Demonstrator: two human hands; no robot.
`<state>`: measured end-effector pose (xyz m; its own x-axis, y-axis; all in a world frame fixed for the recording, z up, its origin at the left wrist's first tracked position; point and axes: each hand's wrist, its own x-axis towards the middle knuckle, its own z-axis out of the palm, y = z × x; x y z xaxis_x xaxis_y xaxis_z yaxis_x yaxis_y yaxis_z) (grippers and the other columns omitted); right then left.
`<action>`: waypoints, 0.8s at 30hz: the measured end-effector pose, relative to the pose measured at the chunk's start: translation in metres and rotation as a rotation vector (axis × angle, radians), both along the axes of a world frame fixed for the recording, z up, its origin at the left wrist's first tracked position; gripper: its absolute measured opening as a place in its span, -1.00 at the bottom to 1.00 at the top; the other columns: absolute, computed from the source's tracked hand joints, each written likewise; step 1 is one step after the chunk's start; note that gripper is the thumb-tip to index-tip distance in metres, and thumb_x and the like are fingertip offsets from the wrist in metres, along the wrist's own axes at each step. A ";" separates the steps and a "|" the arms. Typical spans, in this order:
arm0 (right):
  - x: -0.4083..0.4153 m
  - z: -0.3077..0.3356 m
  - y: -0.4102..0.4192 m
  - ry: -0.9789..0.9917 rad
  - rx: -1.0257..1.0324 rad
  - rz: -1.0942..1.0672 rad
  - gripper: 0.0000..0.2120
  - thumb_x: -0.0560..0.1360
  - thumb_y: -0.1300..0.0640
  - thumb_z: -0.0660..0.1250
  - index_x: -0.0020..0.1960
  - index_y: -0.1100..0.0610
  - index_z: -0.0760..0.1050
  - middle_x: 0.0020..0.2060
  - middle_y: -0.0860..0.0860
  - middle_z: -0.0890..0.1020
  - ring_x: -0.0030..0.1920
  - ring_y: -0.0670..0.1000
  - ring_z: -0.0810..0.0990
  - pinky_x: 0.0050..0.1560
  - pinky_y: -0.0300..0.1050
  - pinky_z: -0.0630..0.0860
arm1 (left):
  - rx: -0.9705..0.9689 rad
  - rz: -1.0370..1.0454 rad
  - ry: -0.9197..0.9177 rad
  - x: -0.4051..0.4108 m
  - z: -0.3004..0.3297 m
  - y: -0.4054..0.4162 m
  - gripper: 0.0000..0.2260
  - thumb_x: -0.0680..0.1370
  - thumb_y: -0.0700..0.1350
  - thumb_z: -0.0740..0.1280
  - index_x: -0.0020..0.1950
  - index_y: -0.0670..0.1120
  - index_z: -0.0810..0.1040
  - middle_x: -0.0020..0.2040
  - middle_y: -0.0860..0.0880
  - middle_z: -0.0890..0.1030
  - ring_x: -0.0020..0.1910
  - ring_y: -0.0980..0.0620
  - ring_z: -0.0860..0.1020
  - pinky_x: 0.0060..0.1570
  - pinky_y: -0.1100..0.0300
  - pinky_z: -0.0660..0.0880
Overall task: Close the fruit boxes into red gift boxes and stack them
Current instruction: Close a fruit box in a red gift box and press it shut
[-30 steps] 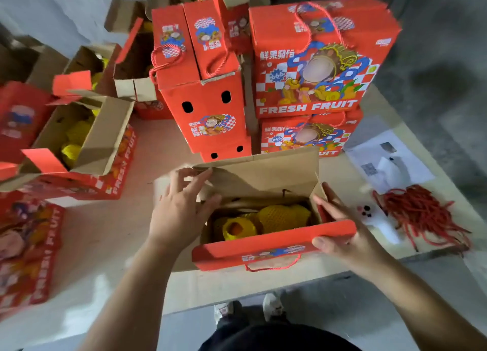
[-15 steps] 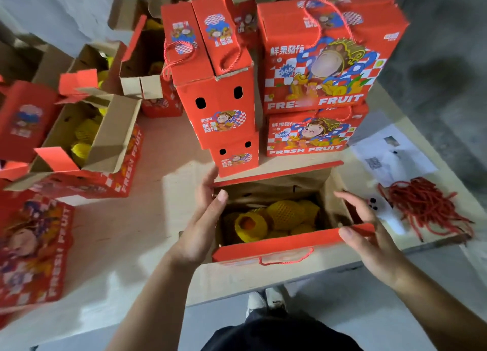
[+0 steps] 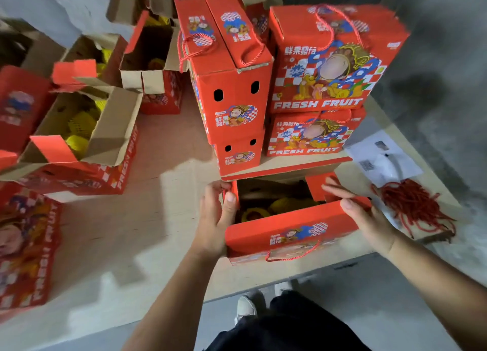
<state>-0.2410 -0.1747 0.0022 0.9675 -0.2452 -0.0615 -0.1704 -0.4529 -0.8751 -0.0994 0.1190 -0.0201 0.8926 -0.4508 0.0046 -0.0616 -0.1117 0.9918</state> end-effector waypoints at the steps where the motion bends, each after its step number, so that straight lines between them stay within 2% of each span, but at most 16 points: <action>1: 0.001 0.000 0.001 0.006 0.008 -0.005 -0.56 0.60 0.01 0.15 0.40 0.08 0.55 0.51 -0.08 0.45 0.57 -0.11 0.30 0.63 0.07 0.13 | 0.044 -0.005 -0.027 0.000 -0.003 0.005 -0.52 0.66 0.35 0.06 0.38 0.06 0.40 0.36 -0.06 0.48 0.40 -0.14 0.47 0.34 -0.28 0.45; 3: 0.001 -0.003 0.001 0.007 0.048 -0.004 -0.56 0.60 0.01 0.15 0.40 0.08 0.55 0.51 -0.11 0.44 0.56 -0.14 0.29 0.62 -0.01 0.14 | 0.185 -0.027 -0.104 0.000 -0.009 0.015 -0.49 0.65 0.39 -0.04 0.45 0.24 0.45 0.43 0.11 0.33 0.50 0.12 0.34 0.44 -0.11 0.41; 4: 0.001 -0.005 -0.001 0.003 0.068 -0.002 -0.57 0.61 0.01 0.15 0.40 0.08 0.55 0.52 -0.13 0.44 0.56 -0.15 0.29 0.62 -0.04 0.15 | 0.306 -0.050 -0.153 0.001 -0.009 0.018 -0.47 0.64 0.41 -0.04 0.47 0.28 0.45 0.38 0.12 0.27 0.45 0.15 0.32 0.43 -0.07 0.42; 7: -0.004 -0.016 -0.003 -0.019 0.142 -0.033 -0.57 0.60 0.03 0.16 0.39 0.12 0.57 0.51 -0.12 0.46 0.56 -0.12 0.31 0.59 -0.01 0.17 | 0.726 -0.176 -0.331 0.007 0.000 0.020 -0.42 0.61 0.42 0.00 0.56 0.25 0.39 0.12 -0.02 0.33 0.14 -0.11 0.48 0.20 -0.02 0.50; 9: -0.008 -0.024 -0.001 -0.067 0.217 -0.094 -0.58 0.59 0.06 0.16 0.36 0.15 0.59 0.50 -0.09 0.48 0.55 -0.09 0.34 0.57 0.01 0.19 | 0.853 -0.281 -0.278 0.015 0.010 0.023 -0.45 0.62 0.36 0.08 0.59 0.27 0.33 0.02 -0.01 0.44 0.07 -0.16 0.55 0.10 0.04 0.47; 11: -0.011 -0.029 0.002 -0.111 0.301 -0.145 -0.60 0.59 0.05 0.18 0.33 0.11 0.62 0.49 -0.09 0.49 0.55 -0.08 0.35 0.55 0.02 0.20 | 0.860 -0.313 -0.184 0.025 0.019 0.029 -0.52 0.66 0.25 0.19 0.59 0.23 0.35 0.02 -0.03 0.56 0.06 -0.14 0.61 0.15 0.02 0.50; 13: -0.013 -0.031 0.002 -0.130 0.332 -0.152 -0.61 0.61 -0.06 0.21 0.31 0.01 0.66 0.48 -0.09 0.50 0.55 -0.07 0.36 0.53 0.02 0.20 | 0.877 -0.343 -0.135 0.032 0.028 0.036 -0.56 0.67 0.20 0.25 0.55 0.20 0.43 0.05 0.01 0.65 0.06 -0.06 0.64 0.19 0.01 0.53; 15: -0.017 -0.031 0.001 -0.116 0.335 -0.140 -0.55 0.60 -0.22 0.24 0.39 -0.08 0.60 0.43 -0.06 0.56 0.53 -0.06 0.40 0.56 0.09 0.18 | 0.867 -0.371 -0.075 0.038 0.037 0.041 -0.67 0.66 0.18 0.30 0.41 0.21 0.59 0.09 0.12 0.68 0.13 0.02 0.64 0.25 0.03 0.52; 17: -0.021 -0.031 0.000 -0.099 0.284 -0.115 -0.42 0.60 -0.34 0.20 0.49 -0.06 0.49 0.33 -0.07 0.64 0.49 -0.05 0.45 0.58 0.17 0.14 | 0.785 -0.397 0.019 0.044 0.046 0.042 -0.74 0.64 0.21 0.32 0.22 0.19 0.71 0.08 0.17 0.72 0.13 0.06 0.66 0.26 -0.04 0.55; 19: -0.023 -0.030 0.000 -0.084 0.230 -0.111 -0.40 0.62 -0.37 0.13 0.54 -0.10 0.43 0.28 -0.07 0.67 0.48 -0.04 0.45 0.57 0.13 0.15 | 0.757 -0.448 0.092 0.049 0.053 0.036 -0.62 0.61 0.34 0.26 0.17 0.14 0.72 0.06 0.15 0.73 0.11 0.06 0.67 0.28 -0.10 0.55; 21: -0.022 -0.025 0.001 -0.069 0.191 -0.142 -0.43 0.61 -0.40 0.09 0.52 -0.19 0.43 0.36 -0.13 0.61 0.52 -0.12 0.37 0.55 0.00 0.17 | 0.737 -0.513 0.218 0.051 0.056 0.028 -0.43 0.56 0.48 0.15 0.23 0.11 0.69 0.15 0.12 0.71 0.19 0.05 0.64 0.38 -0.09 0.47; 23: -0.019 -0.022 0.002 -0.055 0.166 -0.187 -0.46 0.60 -0.40 0.08 0.49 -0.25 0.45 0.48 -0.23 0.47 0.54 -0.23 0.29 0.53 -0.14 0.15 | 0.671 -0.506 0.305 0.049 0.054 0.019 -0.29 0.52 0.55 0.05 0.33 0.11 0.65 0.24 0.14 0.66 0.20 0.11 0.59 0.39 0.05 0.40; 24: -0.017 -0.022 0.003 -0.052 0.161 -0.202 -0.48 0.61 -0.38 0.08 0.48 -0.25 0.46 0.50 -0.26 0.43 0.54 -0.26 0.27 0.52 -0.19 0.15 | 0.603 -0.452 0.328 0.047 0.051 0.015 -0.26 0.50 0.55 0.02 0.37 0.10 0.62 0.25 0.16 0.64 0.16 0.18 0.58 0.30 0.17 0.41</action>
